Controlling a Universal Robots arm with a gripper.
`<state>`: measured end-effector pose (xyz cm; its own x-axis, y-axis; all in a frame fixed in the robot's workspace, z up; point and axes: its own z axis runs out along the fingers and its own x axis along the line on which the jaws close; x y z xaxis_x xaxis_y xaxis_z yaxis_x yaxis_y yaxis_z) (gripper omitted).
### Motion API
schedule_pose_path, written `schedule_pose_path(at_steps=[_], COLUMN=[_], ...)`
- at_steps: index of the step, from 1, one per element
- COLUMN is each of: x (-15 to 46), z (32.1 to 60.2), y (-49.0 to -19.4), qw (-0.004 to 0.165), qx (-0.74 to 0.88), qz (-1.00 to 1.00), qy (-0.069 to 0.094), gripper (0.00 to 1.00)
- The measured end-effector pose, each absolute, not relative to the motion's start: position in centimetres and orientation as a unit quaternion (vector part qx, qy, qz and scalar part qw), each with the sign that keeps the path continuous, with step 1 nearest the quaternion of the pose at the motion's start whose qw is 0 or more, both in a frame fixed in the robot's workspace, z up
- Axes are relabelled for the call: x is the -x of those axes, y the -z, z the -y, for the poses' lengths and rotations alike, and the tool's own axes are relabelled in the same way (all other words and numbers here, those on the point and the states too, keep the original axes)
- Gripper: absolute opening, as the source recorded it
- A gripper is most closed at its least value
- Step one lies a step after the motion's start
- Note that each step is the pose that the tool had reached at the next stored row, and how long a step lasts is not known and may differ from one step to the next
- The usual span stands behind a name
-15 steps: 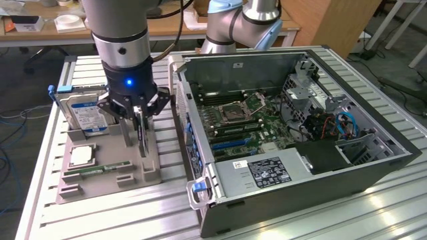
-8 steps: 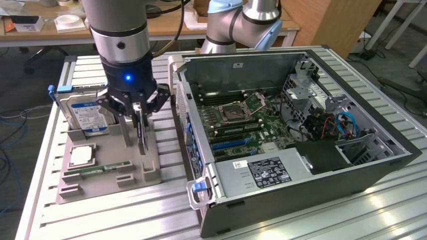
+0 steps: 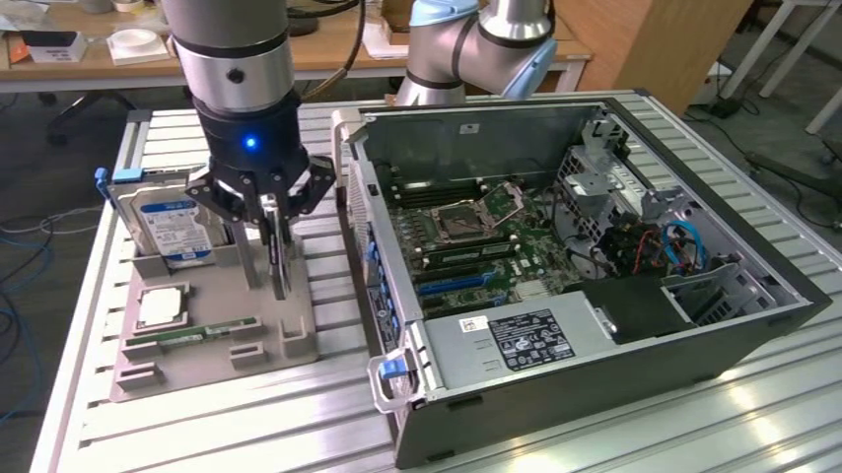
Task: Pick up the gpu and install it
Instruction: 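Pick up the gpu and move the gpu toward the slot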
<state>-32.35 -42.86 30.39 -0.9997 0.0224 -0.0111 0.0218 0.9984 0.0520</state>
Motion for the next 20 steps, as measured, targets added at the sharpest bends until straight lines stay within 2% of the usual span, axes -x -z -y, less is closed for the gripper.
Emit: schedule_pose_path(at_steps=[20], x=[32.3], z=[42.9], y=[-32.5], qw=[0.006], qx=[-0.011], qz=[-1.000], qy=[-0.027], gripper=[0.26])
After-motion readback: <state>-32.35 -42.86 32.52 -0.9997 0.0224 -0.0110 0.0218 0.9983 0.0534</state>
